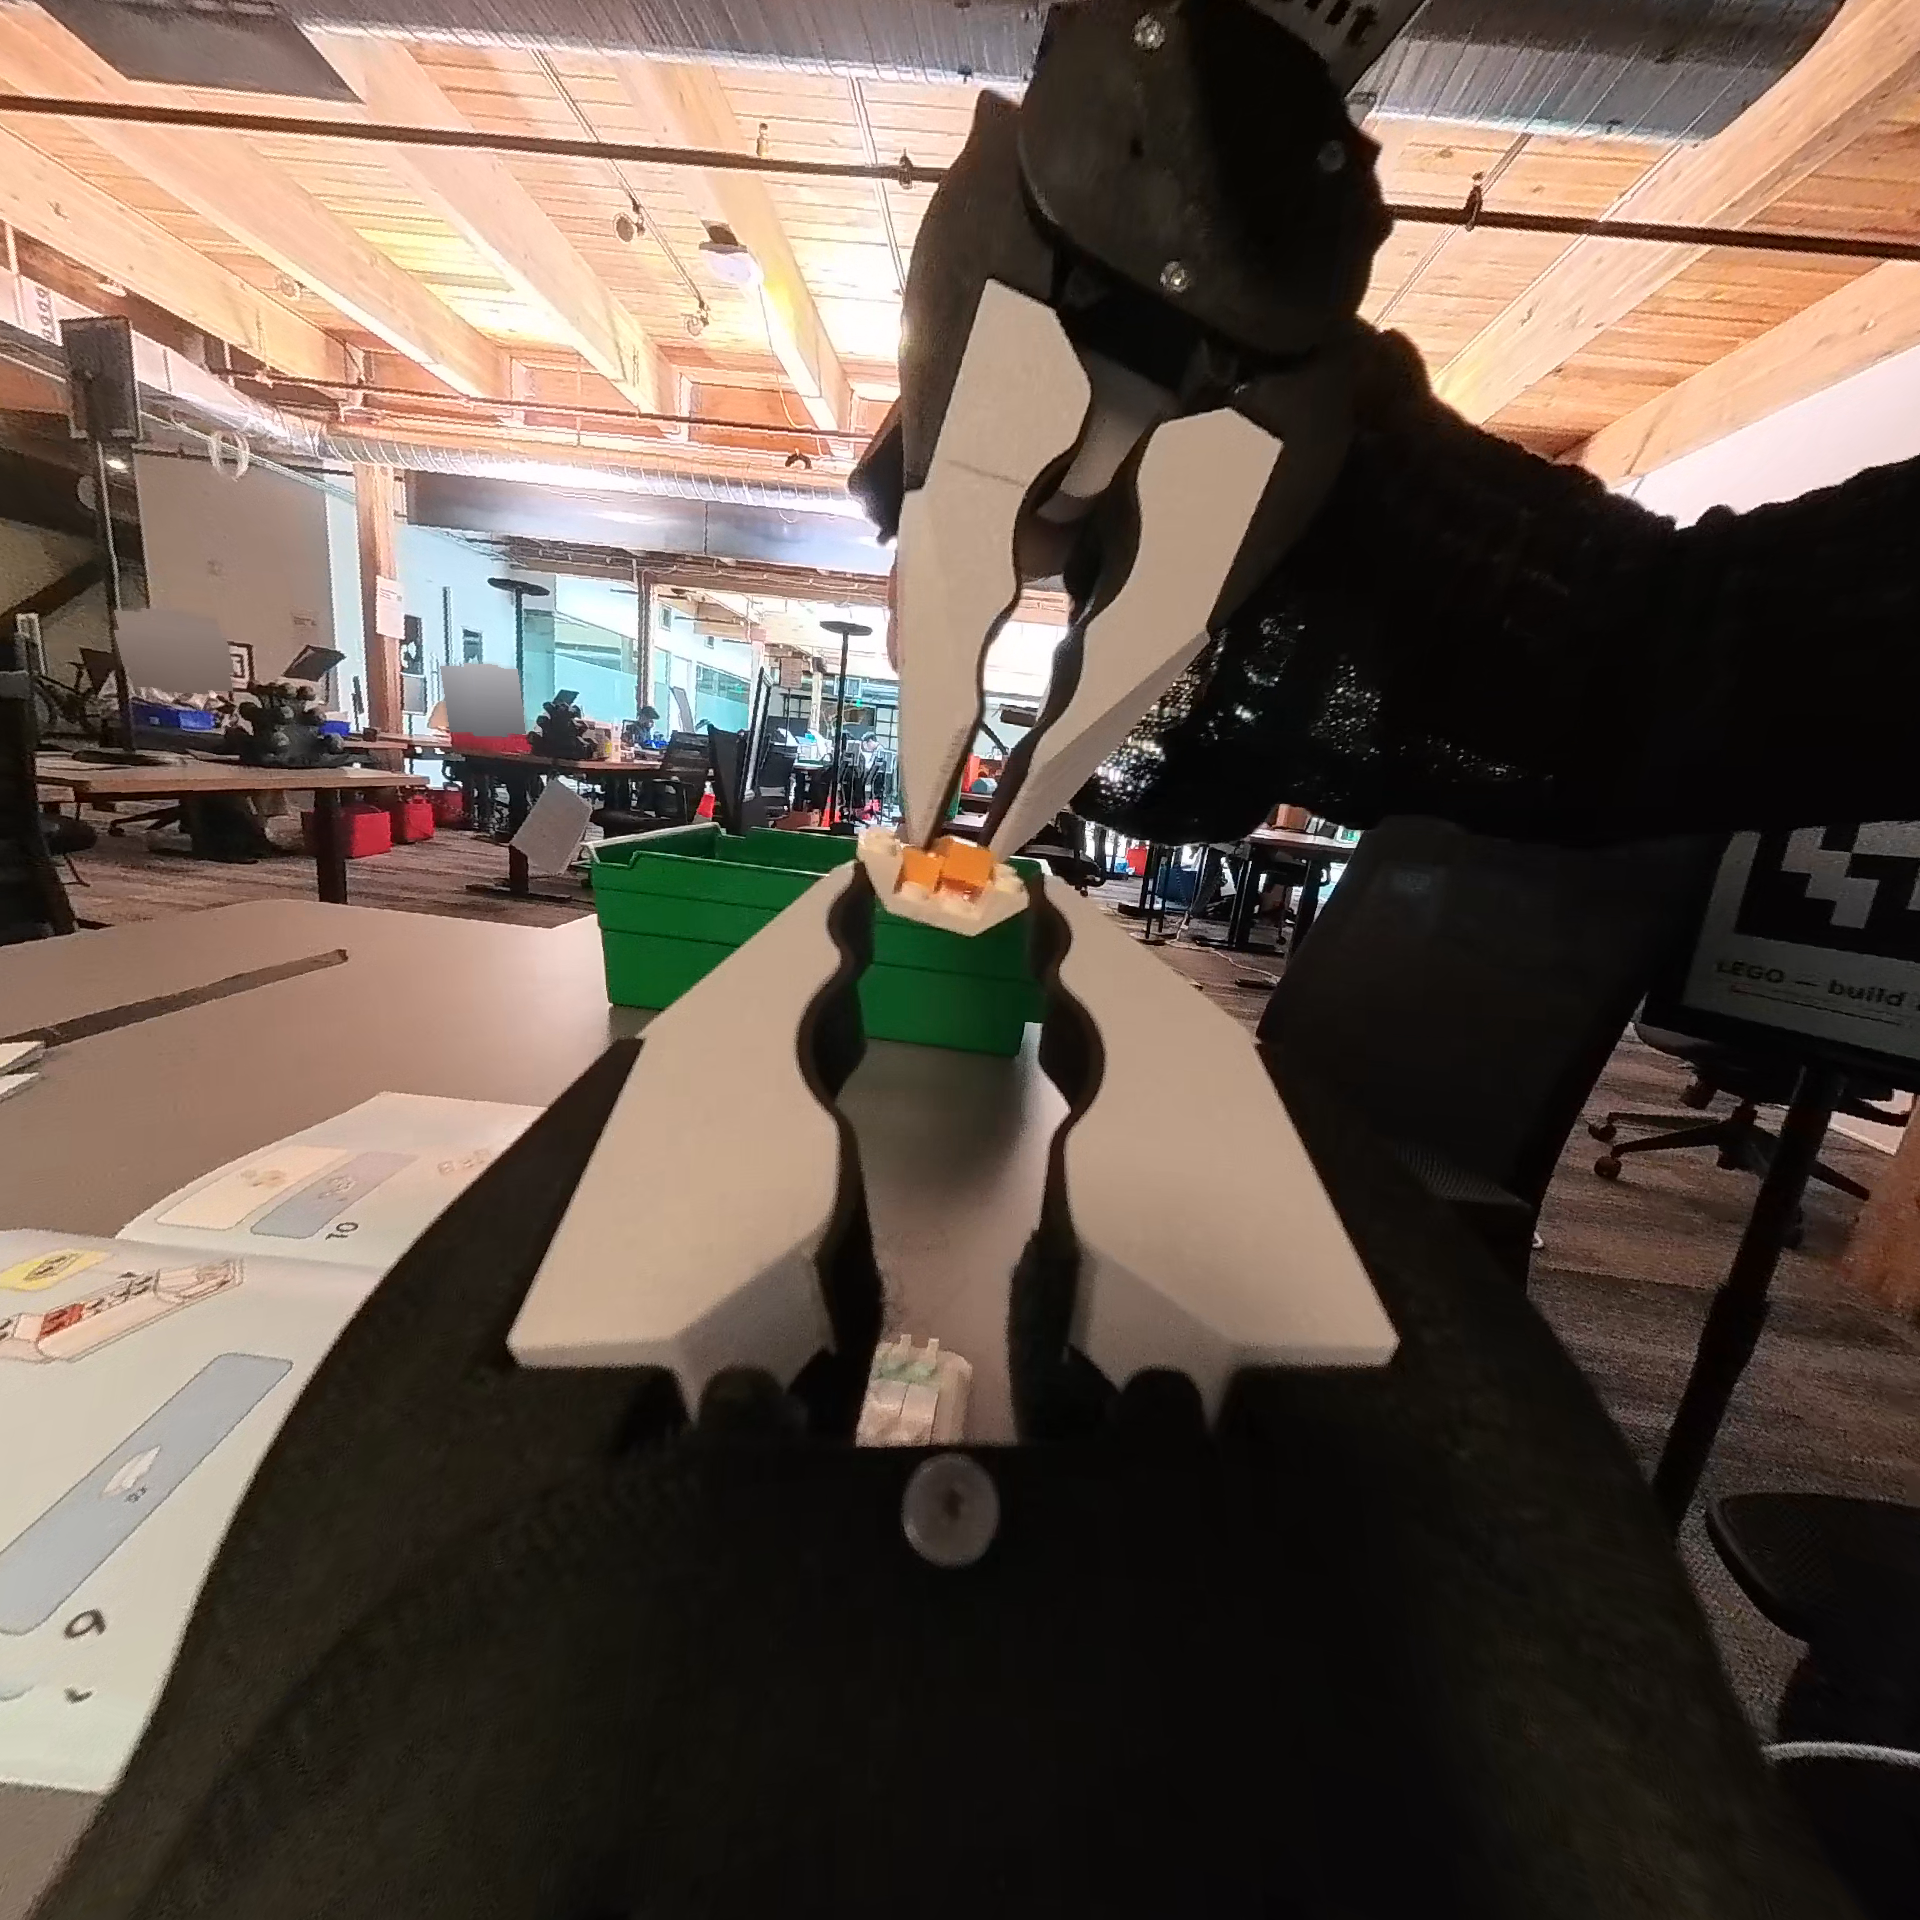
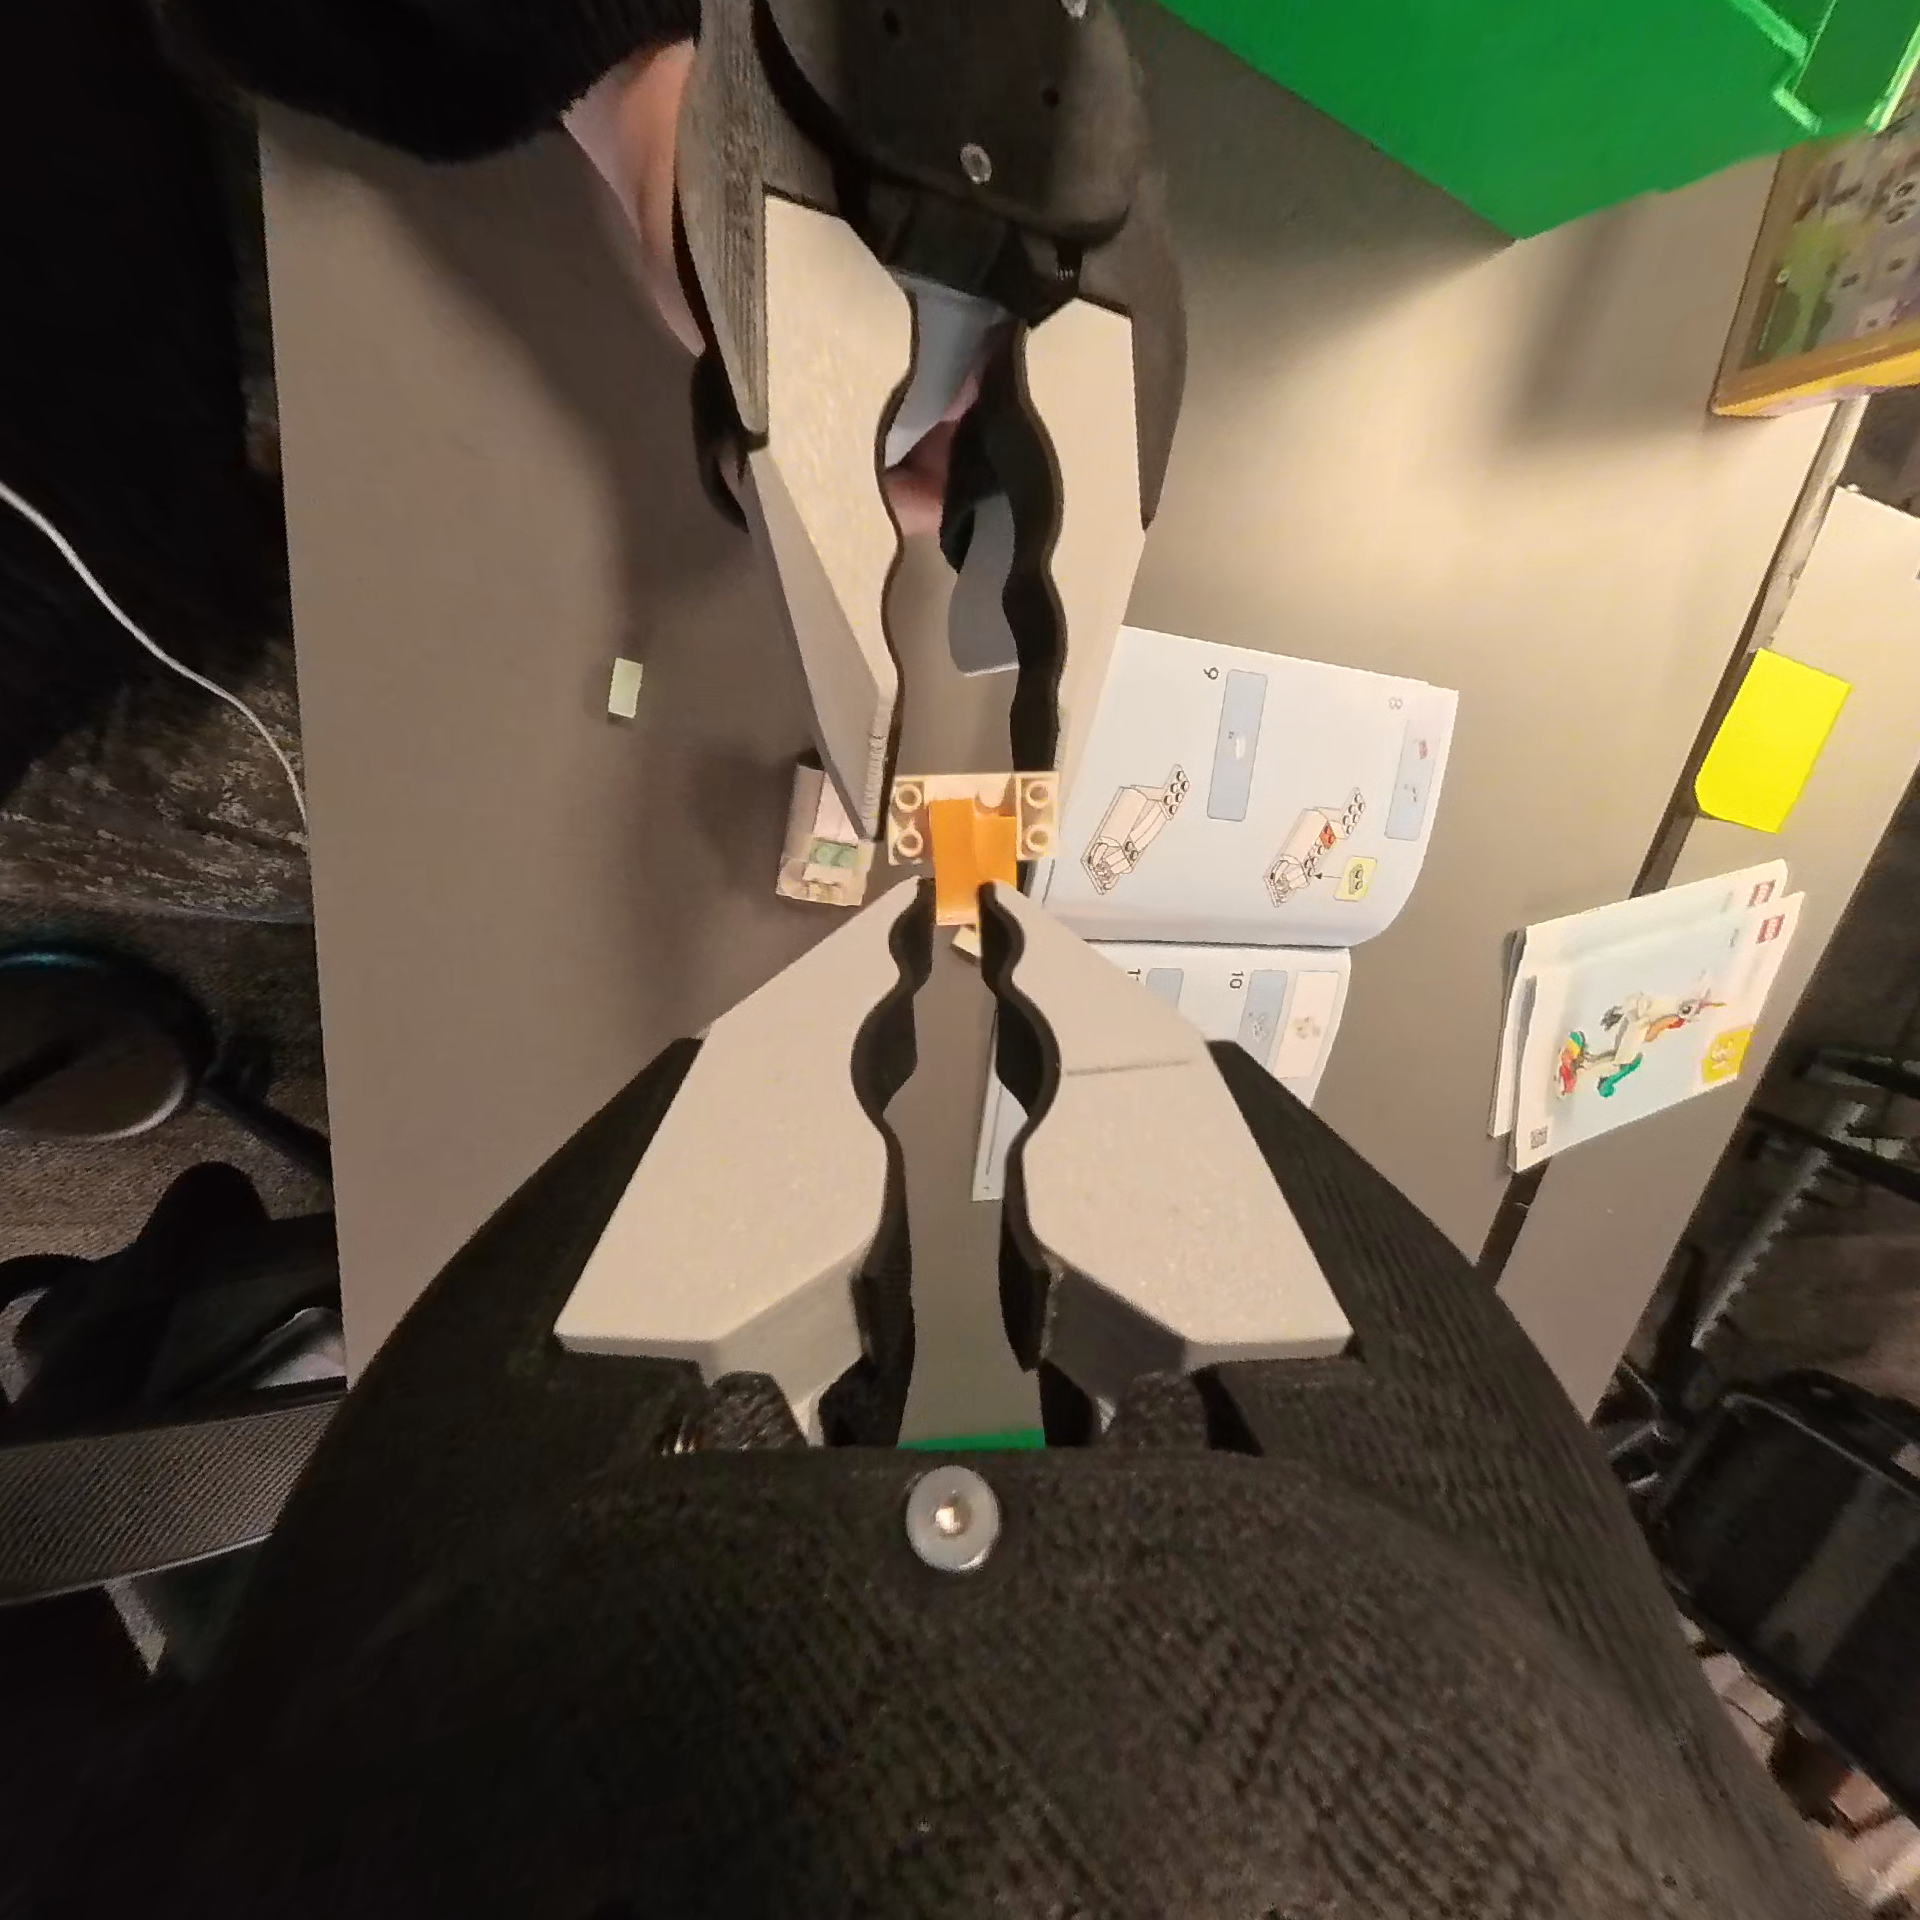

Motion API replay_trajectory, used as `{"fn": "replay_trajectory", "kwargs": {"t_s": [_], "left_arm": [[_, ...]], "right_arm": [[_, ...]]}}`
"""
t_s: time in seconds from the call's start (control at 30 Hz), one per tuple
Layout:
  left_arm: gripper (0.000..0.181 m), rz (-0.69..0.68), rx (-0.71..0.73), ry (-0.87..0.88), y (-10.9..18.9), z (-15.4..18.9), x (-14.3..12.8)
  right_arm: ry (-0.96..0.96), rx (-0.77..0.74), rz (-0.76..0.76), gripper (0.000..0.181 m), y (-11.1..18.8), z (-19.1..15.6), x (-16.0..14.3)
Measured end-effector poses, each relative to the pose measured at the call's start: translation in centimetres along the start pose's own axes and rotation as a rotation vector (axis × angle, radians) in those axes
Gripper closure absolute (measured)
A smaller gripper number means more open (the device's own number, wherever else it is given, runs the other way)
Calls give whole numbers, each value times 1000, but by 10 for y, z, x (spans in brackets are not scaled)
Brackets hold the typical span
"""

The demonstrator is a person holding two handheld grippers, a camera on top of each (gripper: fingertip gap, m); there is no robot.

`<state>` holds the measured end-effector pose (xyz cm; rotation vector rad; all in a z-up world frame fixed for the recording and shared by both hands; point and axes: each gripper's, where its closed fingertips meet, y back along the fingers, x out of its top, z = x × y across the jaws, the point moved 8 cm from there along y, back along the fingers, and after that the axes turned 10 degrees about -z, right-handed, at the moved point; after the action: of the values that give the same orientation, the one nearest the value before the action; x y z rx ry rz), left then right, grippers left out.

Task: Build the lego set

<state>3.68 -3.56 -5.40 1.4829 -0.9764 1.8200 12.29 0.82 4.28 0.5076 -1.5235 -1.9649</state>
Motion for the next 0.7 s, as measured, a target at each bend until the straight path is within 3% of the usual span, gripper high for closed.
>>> {"fn": "replay_trajectory", "kwargs": {"t_s": [0.7], "left_arm": [[153,6,-12,2,0,1,1]], "right_arm": [[-35,-41,-8,164,5,2,0]]}}
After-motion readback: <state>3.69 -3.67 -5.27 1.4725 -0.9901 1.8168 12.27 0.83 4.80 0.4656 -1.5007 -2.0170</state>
